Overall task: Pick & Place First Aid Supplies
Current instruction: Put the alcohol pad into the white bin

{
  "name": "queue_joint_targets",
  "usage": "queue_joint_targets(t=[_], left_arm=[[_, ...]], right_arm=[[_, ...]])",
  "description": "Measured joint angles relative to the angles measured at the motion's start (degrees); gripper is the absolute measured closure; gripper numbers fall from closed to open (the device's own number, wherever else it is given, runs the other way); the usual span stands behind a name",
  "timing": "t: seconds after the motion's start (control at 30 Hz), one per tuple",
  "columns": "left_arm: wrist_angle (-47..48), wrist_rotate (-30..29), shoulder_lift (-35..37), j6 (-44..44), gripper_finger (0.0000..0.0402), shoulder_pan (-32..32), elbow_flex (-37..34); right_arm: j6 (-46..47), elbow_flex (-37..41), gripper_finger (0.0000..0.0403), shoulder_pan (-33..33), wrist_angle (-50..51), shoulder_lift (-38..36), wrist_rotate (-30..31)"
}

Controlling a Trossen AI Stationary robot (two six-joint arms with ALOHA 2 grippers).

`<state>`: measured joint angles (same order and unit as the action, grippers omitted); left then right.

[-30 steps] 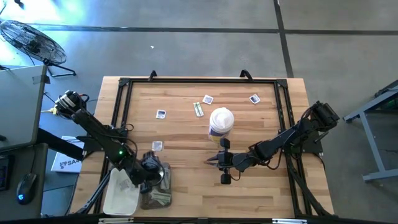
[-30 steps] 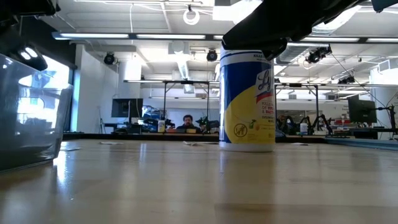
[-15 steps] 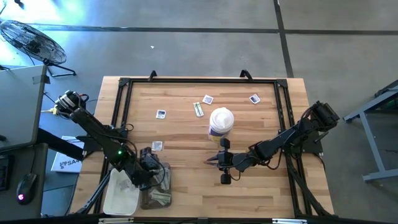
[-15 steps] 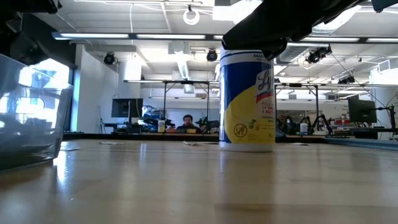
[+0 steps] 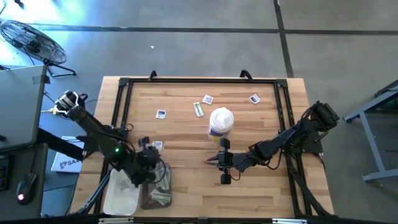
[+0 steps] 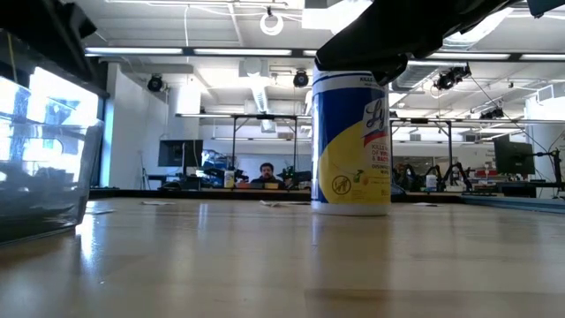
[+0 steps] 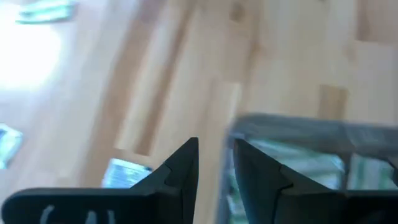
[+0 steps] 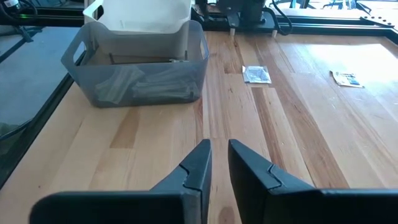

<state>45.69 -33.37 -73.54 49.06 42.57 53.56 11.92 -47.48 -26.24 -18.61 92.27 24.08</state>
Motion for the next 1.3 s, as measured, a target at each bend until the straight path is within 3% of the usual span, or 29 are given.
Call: queue_joint_targets(t=[0.13,0.3,0.53,0.7,0.9,1.3], left_arm=[[5.78,-1.03,0.0,4.88,0.0305,-5.8,1.27],[8.89,3.87,-0.01,6.12,0.0305,-15.59,-0.57],[8.09,16.46,-0.02,7.01,0.0304,-25.81,-6.14],[7.1,19.79,-0.02,9.32,0.0304,-29.08,-12.36],[-2.46,22.48,-0.02,7.7,0.0304,-31.78,-17.69],[-8.6,23.03,-0.02,7.7,0.0305,-32.81,-20.92]], right_arm=[[0.0,0.0,0.0357,0.0,0.0,0.0,0.0],[0.06,0.0,0.0354,0.0,-0.02,0.0,0.0],[0.04,0.0,0.0357,0.0,0.11,0.0,-0.01],[0.04,0.0,0.0354,-0.02,0.11,0.0,-0.02],[0.03,0.0,0.0356,-0.01,0.09,0.0,-0.02],[0.03,0.0,0.0355,0.0,0.07,0.0,-0.02]])
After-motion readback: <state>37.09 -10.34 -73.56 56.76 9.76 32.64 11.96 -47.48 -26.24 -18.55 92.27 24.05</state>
